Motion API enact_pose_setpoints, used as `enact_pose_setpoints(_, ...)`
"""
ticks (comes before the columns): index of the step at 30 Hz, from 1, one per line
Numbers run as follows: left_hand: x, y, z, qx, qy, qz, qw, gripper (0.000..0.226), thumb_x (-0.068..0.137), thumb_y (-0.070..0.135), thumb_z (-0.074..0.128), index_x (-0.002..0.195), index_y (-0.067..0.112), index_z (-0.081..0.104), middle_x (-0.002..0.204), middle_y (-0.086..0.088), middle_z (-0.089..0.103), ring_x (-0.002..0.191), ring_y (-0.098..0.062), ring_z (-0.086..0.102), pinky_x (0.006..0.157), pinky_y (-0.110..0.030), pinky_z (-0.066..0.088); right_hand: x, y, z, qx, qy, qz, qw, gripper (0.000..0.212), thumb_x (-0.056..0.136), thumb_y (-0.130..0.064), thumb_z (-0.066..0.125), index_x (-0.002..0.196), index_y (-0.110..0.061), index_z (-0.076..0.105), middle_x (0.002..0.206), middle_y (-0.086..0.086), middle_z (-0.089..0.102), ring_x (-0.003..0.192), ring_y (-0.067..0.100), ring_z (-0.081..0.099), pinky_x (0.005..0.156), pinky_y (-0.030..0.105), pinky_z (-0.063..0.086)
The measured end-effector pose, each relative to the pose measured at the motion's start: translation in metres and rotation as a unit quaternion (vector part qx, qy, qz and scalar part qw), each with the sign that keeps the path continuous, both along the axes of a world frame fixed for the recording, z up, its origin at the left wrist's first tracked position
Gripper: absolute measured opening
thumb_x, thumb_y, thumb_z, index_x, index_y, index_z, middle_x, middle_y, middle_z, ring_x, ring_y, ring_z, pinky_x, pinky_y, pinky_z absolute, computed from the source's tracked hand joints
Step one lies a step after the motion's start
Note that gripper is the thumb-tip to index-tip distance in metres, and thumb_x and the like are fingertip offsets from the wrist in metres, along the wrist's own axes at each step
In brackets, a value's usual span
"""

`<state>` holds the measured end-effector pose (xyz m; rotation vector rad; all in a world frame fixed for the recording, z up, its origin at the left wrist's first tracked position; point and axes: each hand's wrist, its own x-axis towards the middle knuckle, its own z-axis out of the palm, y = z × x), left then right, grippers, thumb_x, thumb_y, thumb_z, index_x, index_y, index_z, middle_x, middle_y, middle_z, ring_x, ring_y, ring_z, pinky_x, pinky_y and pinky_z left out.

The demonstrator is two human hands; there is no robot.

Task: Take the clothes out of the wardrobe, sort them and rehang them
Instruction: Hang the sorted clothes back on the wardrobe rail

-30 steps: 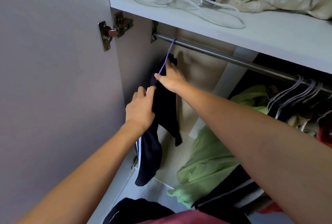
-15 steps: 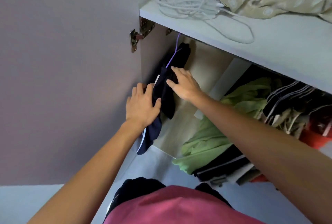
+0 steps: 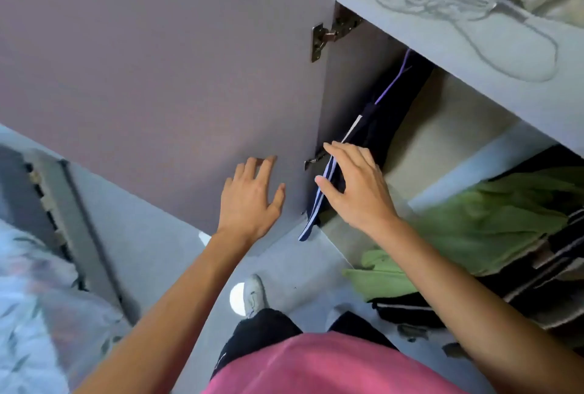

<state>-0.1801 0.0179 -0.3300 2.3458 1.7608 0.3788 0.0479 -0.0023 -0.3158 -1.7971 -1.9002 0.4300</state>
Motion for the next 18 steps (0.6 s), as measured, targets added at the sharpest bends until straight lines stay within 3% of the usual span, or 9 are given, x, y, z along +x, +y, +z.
enact_pose_setpoints(8, -0.083, -0.119, 0.021, 0.014, -0.024, 0.183, 0.983, 0.058, 0.103, 0.053, 0.044, 0.153, 0.024, 0.044, 0.134, 0.001, 0.052, 0.117, -0.025, 0.053, 0.091, -0.046, 0.051, -0.087, -0.025, 0.011, 0.002, 0.024, 0.233, 0.972, 0.062, 0.096, -0.053, 0.053, 0.151, -0.025, 0.049, 0.146, -0.009, 0.054, 0.139, 0.018, 0.043, 0.113, 0.043, 0.042)
enact_pose_setpoints(18, -0.205, -0.257, 0.019, 0.021, -0.009, 0.457, 0.889, 0.062, 0.099, 0.055, 0.047, 0.152, 0.024, 0.046, 0.136, -0.002, 0.053, 0.120, -0.029, 0.054, 0.090, -0.047, 0.051, -0.266, -0.067, 0.027, -0.004, 0.033, 0.444, 0.896, 0.063, 0.092, -0.054, 0.056, 0.148, -0.025, 0.052, 0.141, -0.009, 0.055, 0.134, 0.017, 0.046, 0.108, 0.041, 0.046)
